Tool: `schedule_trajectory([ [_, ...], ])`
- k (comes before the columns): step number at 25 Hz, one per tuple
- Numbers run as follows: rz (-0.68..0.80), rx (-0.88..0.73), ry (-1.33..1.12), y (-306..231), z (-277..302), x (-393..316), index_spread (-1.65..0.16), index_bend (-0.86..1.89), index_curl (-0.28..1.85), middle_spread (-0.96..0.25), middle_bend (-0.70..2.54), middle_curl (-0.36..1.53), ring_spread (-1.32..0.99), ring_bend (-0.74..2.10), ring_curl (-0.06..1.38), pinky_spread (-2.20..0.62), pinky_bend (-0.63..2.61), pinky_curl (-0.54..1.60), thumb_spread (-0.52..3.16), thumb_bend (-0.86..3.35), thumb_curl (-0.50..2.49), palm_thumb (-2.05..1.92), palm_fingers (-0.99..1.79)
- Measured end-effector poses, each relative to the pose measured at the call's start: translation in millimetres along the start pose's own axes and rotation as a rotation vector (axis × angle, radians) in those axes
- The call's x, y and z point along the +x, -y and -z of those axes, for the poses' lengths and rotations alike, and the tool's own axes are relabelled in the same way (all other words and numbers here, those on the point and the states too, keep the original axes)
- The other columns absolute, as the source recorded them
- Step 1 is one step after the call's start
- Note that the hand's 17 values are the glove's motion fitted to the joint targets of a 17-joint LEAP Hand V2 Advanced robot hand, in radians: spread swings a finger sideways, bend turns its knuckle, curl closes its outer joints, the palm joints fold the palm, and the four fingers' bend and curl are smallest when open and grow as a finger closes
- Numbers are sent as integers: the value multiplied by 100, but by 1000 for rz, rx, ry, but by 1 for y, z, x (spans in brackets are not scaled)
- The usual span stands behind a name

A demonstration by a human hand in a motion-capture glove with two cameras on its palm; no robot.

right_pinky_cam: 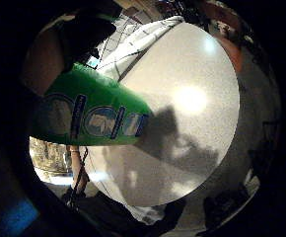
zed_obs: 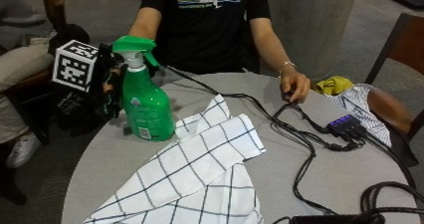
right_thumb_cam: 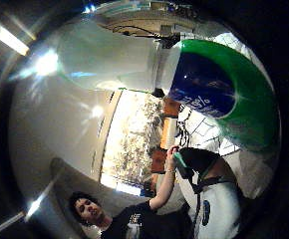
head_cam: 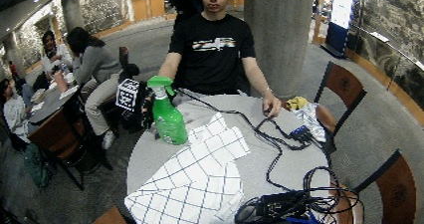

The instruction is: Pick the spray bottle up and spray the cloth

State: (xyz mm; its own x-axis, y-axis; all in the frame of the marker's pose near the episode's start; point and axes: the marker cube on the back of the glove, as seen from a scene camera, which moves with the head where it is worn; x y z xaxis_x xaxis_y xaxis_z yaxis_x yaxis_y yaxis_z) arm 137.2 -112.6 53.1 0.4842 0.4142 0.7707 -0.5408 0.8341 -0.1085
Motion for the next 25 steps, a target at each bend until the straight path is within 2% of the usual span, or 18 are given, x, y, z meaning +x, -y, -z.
schedule_trajectory([
  [2,-2,23,5,2,1,1,-44,12,15,-2,26,35,10,41,30,24,74,32,85,2,36,81,19],
  [5,5,68,7,1,3,1,-42,14,16,-2,26,35,7,43,30,24,80,31,88,10,41,97,39],
  [8,17,107,4,-3,7,2,-36,21,21,-5,33,38,0,49,31,23,69,28,90,13,44,103,67],
  [10,16,127,5,-5,10,2,-34,19,23,-6,36,40,-4,52,33,22,66,28,87,12,46,105,75],
  [21,56,284,29,-15,25,1,-26,11,27,-11,37,46,-15,66,43,-8,67,33,74,2,49,106,105],
  [25,58,320,51,-16,26,1,-23,30,35,-11,39,48,-18,59,45,-18,61,33,57,4,54,115,119],
])
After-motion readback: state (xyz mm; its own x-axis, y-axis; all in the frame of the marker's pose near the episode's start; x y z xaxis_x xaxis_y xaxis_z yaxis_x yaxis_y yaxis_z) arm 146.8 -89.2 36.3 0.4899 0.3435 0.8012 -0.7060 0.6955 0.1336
